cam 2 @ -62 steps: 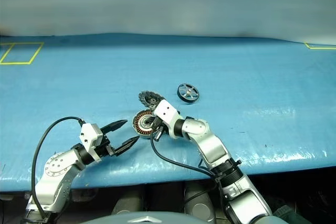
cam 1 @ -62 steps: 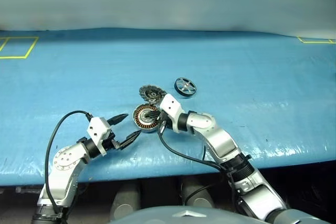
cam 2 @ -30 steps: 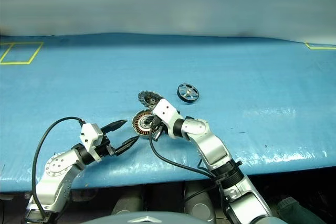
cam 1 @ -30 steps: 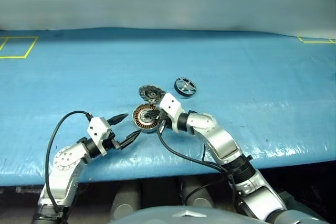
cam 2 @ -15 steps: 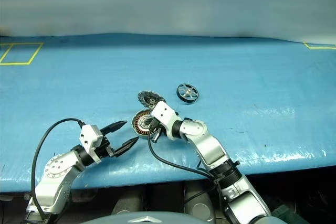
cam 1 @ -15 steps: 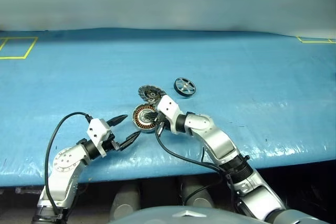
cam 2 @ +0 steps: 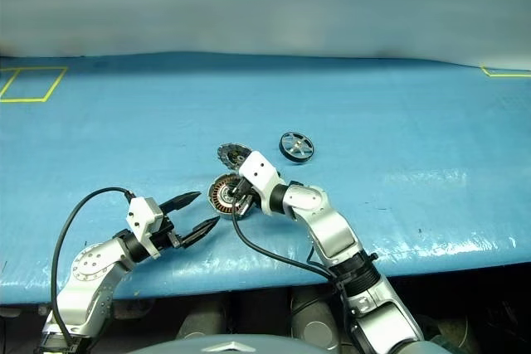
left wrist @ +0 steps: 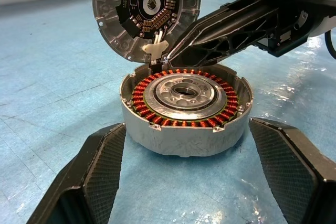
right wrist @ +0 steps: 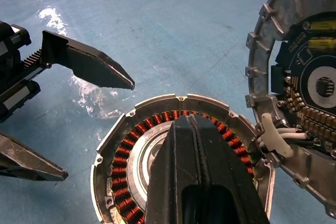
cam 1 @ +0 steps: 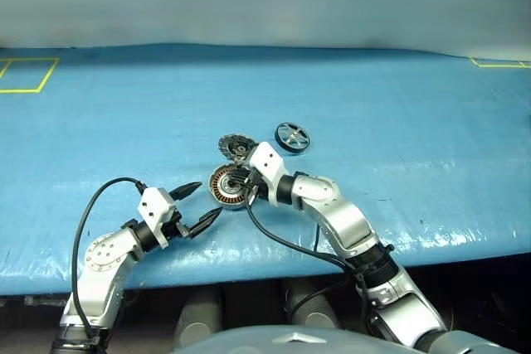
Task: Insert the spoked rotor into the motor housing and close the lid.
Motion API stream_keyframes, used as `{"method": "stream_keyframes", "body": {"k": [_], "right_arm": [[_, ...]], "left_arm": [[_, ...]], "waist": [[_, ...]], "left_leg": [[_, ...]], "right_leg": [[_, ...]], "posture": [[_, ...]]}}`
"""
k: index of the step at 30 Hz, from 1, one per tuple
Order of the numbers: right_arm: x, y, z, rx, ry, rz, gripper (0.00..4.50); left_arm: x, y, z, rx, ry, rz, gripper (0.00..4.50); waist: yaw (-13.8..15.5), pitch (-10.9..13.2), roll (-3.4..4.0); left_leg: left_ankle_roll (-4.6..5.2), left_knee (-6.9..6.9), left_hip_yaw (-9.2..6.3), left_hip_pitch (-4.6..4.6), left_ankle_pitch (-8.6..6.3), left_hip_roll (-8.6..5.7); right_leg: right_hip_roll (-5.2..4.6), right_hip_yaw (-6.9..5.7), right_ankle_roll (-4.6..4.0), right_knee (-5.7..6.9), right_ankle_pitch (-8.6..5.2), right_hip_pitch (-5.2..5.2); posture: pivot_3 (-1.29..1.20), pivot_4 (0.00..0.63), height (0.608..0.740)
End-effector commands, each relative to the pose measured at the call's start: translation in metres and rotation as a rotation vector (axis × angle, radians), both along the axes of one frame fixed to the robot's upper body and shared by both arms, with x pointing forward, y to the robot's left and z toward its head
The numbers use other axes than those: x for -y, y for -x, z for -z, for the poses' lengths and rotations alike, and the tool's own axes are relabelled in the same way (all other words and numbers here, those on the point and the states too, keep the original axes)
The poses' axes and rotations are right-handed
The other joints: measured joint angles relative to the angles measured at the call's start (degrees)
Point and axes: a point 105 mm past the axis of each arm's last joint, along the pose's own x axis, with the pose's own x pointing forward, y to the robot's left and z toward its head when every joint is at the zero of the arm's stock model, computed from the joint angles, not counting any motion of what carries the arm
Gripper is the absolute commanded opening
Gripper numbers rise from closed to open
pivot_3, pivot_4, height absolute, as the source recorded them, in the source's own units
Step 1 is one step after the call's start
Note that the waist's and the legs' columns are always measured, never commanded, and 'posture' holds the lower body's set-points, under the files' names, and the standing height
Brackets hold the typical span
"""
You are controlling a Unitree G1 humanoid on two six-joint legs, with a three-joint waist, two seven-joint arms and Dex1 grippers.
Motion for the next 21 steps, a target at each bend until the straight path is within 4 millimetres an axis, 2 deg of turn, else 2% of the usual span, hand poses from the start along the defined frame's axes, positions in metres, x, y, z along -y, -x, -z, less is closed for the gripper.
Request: {"method": "stream_keyframes", "body": {"k": [1,7,10,16,21], "right_arm": [[-0.005,-0.001,-0.007,0.022,-0.023,-0.017,0.01],[-0.007,0.007,0.019,-0.049,0.037,-0.031,0.01],[-0.003,0.005,0.025,-0.060,0.053,-0.010,0.01],[0.001,0.001,0.014,-0.019,0.038,0.001,0.01],[0.000,0.008,-0.011,0.040,-0.031,-0.026,0.01]], "left_arm": [[-0.001,0.001,-0.007,0.037,-0.007,-0.004,4.09],[-0.003,0.002,-0.007,0.038,-0.010,-0.015,4.09],[-0.003,0.002,-0.007,0.037,-0.010,-0.018,4.09],[-0.001,0.001,-0.006,0.036,-0.006,-0.014,4.09],[0.000,0.000,-0.007,0.039,-0.002,-0.008,4.09]], "waist": [[0.0,0.0,0.01],[0.0,0.0,0.01],[0.0,0.0,0.01],[0.0,0.0,0.01],[0.0,0.0,0.02]], "left_leg": [[0.00,0.00,0.00,0.00,0.00,0.00],[0.00,0.00,0.00,0.00,0.00,0.00],[0.00,0.00,0.00,0.01,0.00,0.00],[0.00,0.00,0.00,0.03,0.00,0.01],[0.00,0.00,0.00,0.00,0.00,0.00]], "right_leg": [[0.00,0.00,0.00,0.00,0.00,0.00],[0.01,0.00,-0.01,0.01,0.00,-0.01],[0.01,0.00,0.00,0.01,0.00,0.00],[0.01,0.00,-0.01,0.01,0.00,0.01],[0.00,-0.01,-0.01,0.01,-0.01,0.00]], "posture": [[0.00,0.150,0.740],[0.00,0.150,0.740],[0.00,0.150,0.740],[0.00,0.150,0.740],[0.00,0.150,0.740]]}}
